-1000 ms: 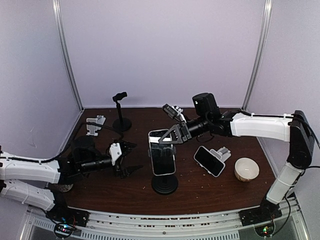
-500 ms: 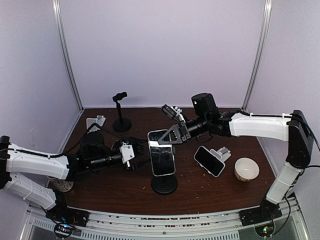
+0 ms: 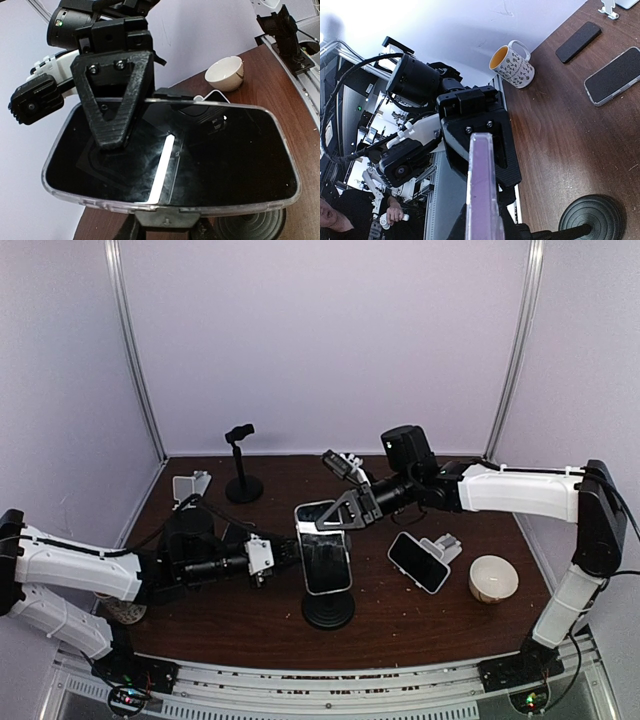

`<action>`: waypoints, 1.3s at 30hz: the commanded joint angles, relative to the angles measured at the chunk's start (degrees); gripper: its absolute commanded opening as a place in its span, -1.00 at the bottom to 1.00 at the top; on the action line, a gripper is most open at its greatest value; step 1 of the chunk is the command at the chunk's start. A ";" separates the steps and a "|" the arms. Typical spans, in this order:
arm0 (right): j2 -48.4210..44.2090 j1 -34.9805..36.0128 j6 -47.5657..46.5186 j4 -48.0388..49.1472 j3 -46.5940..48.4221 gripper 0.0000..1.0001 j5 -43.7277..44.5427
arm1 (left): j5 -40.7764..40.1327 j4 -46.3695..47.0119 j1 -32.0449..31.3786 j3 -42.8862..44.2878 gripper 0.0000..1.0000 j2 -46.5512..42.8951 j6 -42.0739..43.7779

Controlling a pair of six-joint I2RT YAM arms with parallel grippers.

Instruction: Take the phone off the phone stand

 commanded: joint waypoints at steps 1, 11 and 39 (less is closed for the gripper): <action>0.77 0.87 -4.32 -6.07 0.95 -1.00 1.65 | -1.03 9.02 -0.63 -1.60 -0.91 -2.97 -1.45; -0.04 -0.24 -11.14 -15.92 1.07 -1.00 3.44 | 0.04 9.48 2.63 -6.65 -1.00 -4.99 -2.93; -0.14 1.23 -12.33 -14.83 3.42 -1.00 3.47 | 0.97 10.11 7.71 -8.59 -0.38 -7.12 -12.67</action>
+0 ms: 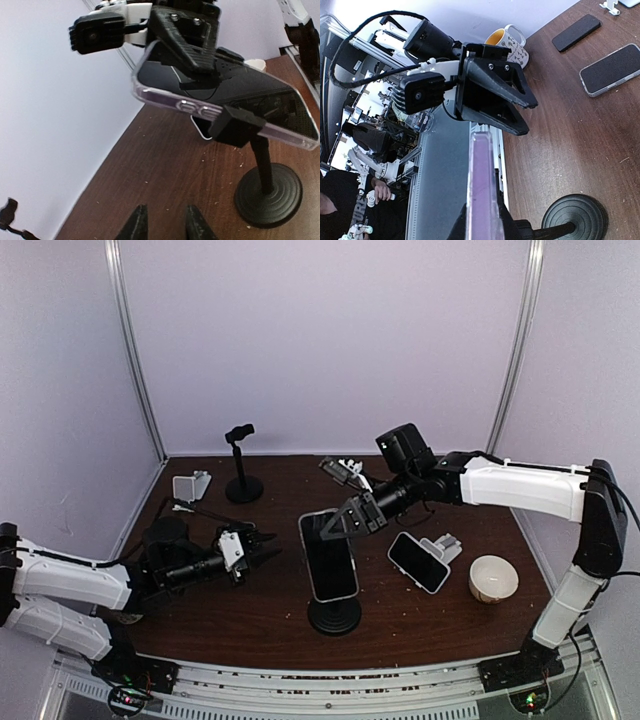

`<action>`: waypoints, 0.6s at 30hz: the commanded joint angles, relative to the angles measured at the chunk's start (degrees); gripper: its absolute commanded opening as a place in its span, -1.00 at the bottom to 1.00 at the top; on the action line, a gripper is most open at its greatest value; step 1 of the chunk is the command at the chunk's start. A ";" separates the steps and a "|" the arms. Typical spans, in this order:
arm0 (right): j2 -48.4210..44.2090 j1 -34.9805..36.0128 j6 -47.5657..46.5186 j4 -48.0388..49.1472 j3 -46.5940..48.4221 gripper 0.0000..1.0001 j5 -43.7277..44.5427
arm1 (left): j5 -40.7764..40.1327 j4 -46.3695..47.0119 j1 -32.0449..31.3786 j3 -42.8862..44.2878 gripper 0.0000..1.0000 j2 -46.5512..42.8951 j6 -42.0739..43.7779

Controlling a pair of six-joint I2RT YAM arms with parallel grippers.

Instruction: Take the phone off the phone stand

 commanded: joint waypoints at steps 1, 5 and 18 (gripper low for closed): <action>-0.20 0.64 2.57 1.20 -1.05 -1.00 2.52 | -2.32 -2.17 -0.06 2.78 -0.26 -4.34 -11.64; -2.03 0.42 8.23 10.54 -5.66 -1.00 4.22 | -1.24 -15.47 0.00 5.97 0.15 -10.43 -26.37; -3.57 0.18 29.92 47.78 -18.20 -1.00 7.43 | 7.81 -14.11 0.03 6.63 0.59 -9.80 -54.69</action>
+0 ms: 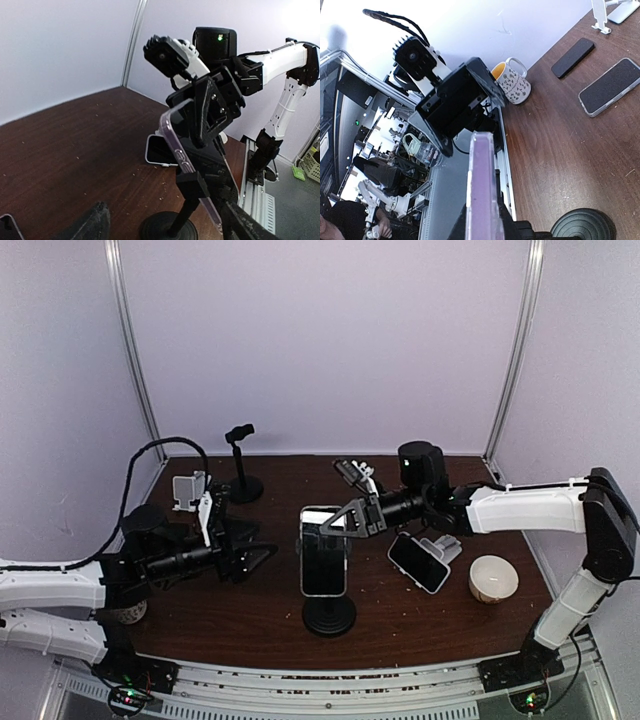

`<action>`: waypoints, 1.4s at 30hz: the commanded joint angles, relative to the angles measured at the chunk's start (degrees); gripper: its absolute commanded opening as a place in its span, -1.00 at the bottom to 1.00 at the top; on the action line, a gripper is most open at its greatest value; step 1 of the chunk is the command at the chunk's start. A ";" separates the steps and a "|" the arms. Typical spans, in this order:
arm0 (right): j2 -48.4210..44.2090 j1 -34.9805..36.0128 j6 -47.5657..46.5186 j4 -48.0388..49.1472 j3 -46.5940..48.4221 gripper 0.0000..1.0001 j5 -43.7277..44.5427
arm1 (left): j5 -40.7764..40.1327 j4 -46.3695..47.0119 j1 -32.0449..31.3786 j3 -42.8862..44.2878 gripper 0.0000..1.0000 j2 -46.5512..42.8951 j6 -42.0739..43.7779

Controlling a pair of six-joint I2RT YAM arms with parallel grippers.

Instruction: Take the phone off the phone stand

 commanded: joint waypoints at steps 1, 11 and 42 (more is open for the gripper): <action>0.23 0.16 9.13 17.33 -3.92 -1.00 4.42 | 8.43 3.04 0.07 3.71 0.56 7.23 -9.93; -1.33 0.24 6.69 16.10 -5.93 -1.00 5.51 | 19.23 31.90 0.07 3.76 0.23 23.48 -27.96; -2.51 0.29 3.84 13.03 -5.14 -1.00 4.90 | 20.77 33.50 2.48 4.24 -0.49 26.89 -30.73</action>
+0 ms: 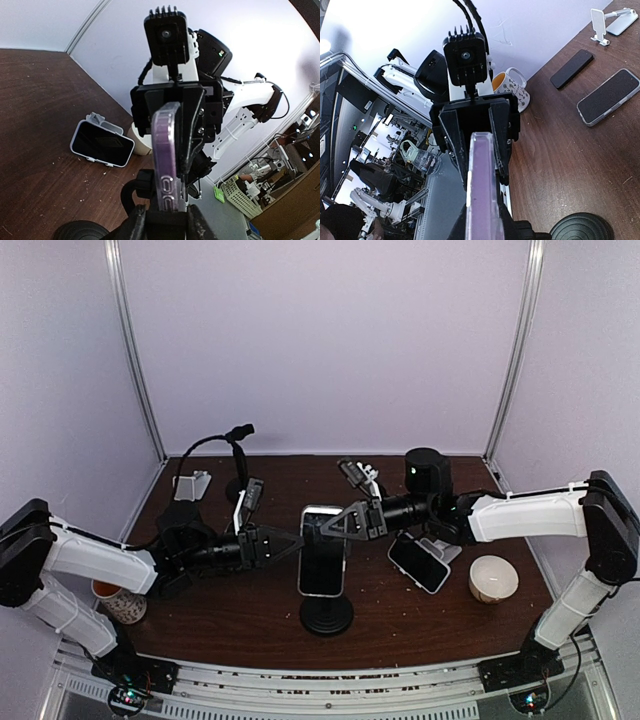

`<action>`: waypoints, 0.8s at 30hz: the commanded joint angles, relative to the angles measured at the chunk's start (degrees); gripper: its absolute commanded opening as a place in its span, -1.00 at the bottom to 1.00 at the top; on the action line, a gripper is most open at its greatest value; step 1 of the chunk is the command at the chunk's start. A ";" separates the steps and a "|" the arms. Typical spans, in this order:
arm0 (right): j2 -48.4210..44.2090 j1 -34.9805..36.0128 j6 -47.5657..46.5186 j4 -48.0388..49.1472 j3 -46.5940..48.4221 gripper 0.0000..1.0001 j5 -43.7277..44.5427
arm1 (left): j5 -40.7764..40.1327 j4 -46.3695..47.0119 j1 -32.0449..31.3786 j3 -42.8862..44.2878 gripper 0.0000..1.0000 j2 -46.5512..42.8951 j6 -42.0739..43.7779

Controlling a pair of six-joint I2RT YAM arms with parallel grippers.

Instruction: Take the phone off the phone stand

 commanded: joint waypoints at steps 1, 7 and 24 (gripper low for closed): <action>-1.53 0.17 -1.01 0.97 0.29 -1.00 1.40 | 1.35 5.00 0.42 -0.07 -0.57 0.07 -0.28; -1.72 0.01 -1.59 0.41 0.28 -1.00 0.14 | 1.70 7.32 1.83 -2.14 -1.00 0.10 -1.24; -2.76 -1.16 -15.89 -21.47 2.39 -1.00 1.03 | 1.45 11.23 8.52 -8.20 -1.00 -3.49 -2.01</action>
